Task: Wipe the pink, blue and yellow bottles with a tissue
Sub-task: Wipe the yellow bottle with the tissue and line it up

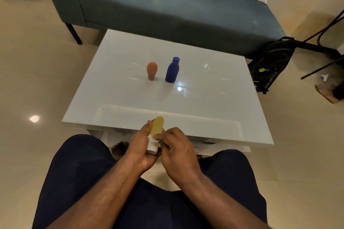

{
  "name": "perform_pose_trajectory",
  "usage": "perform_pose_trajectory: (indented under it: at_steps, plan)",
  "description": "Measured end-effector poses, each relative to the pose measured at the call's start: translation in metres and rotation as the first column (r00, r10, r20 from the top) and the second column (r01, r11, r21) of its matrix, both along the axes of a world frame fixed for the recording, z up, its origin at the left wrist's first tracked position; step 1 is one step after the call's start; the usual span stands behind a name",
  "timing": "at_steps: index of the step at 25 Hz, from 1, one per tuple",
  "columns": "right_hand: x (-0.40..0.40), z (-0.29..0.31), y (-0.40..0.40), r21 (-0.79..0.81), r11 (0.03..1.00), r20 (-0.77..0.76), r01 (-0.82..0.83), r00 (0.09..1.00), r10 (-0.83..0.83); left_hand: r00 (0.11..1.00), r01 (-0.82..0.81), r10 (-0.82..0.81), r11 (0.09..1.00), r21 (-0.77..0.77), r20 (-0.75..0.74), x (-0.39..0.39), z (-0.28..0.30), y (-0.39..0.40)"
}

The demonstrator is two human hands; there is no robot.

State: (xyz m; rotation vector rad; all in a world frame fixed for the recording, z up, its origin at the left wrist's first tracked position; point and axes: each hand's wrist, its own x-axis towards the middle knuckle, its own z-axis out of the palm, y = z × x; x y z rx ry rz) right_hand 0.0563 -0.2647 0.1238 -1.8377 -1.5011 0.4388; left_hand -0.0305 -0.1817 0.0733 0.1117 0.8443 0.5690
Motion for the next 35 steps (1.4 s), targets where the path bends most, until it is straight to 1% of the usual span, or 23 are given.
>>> perform_pose_trajectory:
  at_steps: [1,3,6,8,10,13,15,16,18,20,21,24,27,28,31,32,33,35]
  plan:
    - [0.000,0.001,-0.001,0.002,1.000,-0.006,-0.007,1.000,0.007,1.000,-0.005,0.006,0.999,0.035,-0.007,0.000,0.000,0.000]
    - [0.010,0.005,0.009,0.013,0.999,-0.041,0.031,0.999,-0.031,0.999,0.030,-0.027,0.995,0.100,-0.036,0.001,0.003,-0.001]
    - [0.028,0.010,0.031,-0.010,0.992,-0.043,0.127,0.991,-0.128,0.991,0.123,-0.118,0.989,0.081,-0.067,0.006,0.012,-0.007]
    - [0.026,0.010,0.039,-0.015,0.989,-0.033,0.147,0.988,-0.148,0.985,0.165,-0.160,0.984,0.065,-0.072,0.005,0.013,-0.008]
    - [0.012,0.008,0.035,0.007,0.994,-0.004,0.112,0.994,-0.112,0.986,0.168,-0.168,0.983,0.069,-0.013,0.003,0.015,-0.008]
    - [-0.006,0.005,0.017,0.029,0.999,0.080,0.013,0.997,-0.015,0.991,0.110,-0.111,0.994,0.018,0.077,-0.001,0.015,-0.006]
    - [-0.001,0.005,0.011,0.020,0.999,0.120,-0.044,0.992,0.041,0.989,0.132,-0.133,0.991,0.020,0.067,-0.001,0.014,-0.006]
    - [0.007,0.004,0.015,0.024,0.999,0.125,-0.038,0.992,0.035,0.986,0.155,-0.156,0.988,0.023,0.053,0.000,0.014,-0.006]
    - [0.029,0.001,0.030,0.019,0.999,0.122,0.043,0.992,-0.045,0.981,0.192,-0.192,0.980,0.052,-0.009,0.002,0.014,-0.008]
    - [0.041,-0.001,0.038,0.011,0.995,0.111,0.097,0.989,-0.098,0.983,0.180,-0.177,0.981,0.074,-0.052,0.003,0.015,-0.009]
    - [0.039,-0.002,0.037,0.010,0.996,0.118,0.085,0.989,-0.086,0.986,0.158,-0.154,0.984,0.080,-0.057,0.002,0.014,-0.008]
    - [0.018,-0.004,0.013,0.004,1.000,0.199,-0.030,0.980,0.029,0.995,0.088,-0.086,0.995,0.041,-0.042,0.000,0.008,-0.004]
    - [0.013,-0.005,0.000,-0.010,0.992,0.247,-0.128,0.961,0.126,0.995,0.071,-0.070,0.997,0.022,-0.064,0.001,0.005,-0.005]
    - [0.019,-0.006,0.005,-0.008,0.993,0.239,-0.114,0.965,0.113,0.994,0.075,-0.072,0.997,0.029,-0.076,0.002,0.005,-0.005]
    - [0.039,-0.009,0.022,0.002,0.999,0.151,0.039,0.988,-0.039,0.989,0.074,-0.066,0.996,0.058,-0.129,0.005,0.006,-0.007]
    - [0.039,-0.009,0.023,0.000,0.998,0.126,0.058,0.990,-0.058,0.987,0.071,-0.060,0.995,0.067,-0.149,0.004,0.007,-0.007]
    - [0.034,-0.009,0.019,0.000,0.999,0.116,0.049,0.992,-0.049,0.985,0.063,-0.051,0.996,0.069,-0.165,0.003,0.007,-0.007]
    - [0.015,-0.006,0.005,-0.004,0.999,0.125,-0.037,0.991,0.038,0.984,0.024,-0.017,0.999,0.040,-0.177,0.001,0.008,-0.003]
